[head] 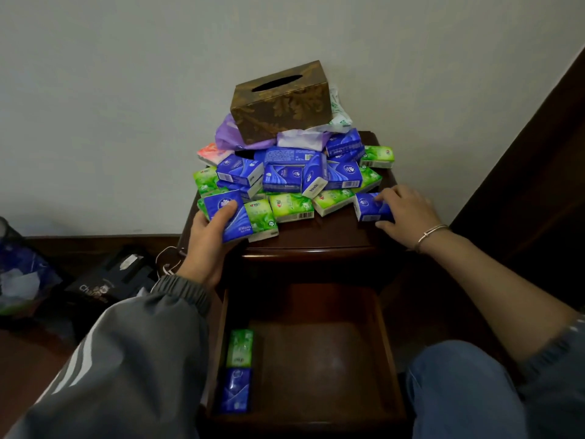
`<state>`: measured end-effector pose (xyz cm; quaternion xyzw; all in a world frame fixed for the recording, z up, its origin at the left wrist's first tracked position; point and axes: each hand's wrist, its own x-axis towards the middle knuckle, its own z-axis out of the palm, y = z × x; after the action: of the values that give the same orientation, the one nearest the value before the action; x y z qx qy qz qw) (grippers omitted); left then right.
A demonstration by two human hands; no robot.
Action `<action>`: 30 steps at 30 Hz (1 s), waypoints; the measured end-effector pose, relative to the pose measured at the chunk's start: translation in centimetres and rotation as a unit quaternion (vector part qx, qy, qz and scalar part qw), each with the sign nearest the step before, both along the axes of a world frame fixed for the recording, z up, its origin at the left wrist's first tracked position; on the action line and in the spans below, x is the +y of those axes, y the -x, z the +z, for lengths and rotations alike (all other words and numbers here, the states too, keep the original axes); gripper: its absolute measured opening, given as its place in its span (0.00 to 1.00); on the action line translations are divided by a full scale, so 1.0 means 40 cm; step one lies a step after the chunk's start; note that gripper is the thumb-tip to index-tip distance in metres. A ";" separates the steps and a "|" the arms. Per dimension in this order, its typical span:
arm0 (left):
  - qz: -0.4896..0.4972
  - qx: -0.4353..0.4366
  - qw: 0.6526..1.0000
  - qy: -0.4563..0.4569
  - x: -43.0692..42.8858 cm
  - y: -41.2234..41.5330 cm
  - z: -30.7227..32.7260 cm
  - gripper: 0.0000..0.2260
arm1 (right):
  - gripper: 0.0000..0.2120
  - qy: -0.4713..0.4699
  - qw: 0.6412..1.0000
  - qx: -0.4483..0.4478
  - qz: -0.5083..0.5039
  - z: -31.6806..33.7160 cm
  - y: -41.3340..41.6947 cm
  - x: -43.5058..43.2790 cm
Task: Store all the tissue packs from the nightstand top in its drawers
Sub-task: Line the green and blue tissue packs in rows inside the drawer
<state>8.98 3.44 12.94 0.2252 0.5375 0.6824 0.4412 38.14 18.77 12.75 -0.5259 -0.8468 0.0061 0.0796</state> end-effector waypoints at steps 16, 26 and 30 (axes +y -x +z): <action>-0.068 -0.093 0.992 -0.041 -0.013 0.046 -0.052 0.10 | 0.26 0.199 0.909 0.350 -0.107 0.066 0.008 0.128; -0.059 -0.095 0.993 -0.041 -0.013 0.047 -0.058 0.11 | 0.30 0.210 0.860 0.448 -0.129 0.004 0.067 0.133; -0.057 -0.100 0.992 -0.048 -0.014 0.048 -0.060 0.11 | 0.30 0.189 0.888 0.408 -0.099 0.005 0.057 0.122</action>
<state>7.04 2.89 10.53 0.2073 0.4433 0.7004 0.5196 35.86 23.67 12.95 -0.5630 -0.6665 0.3719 0.3171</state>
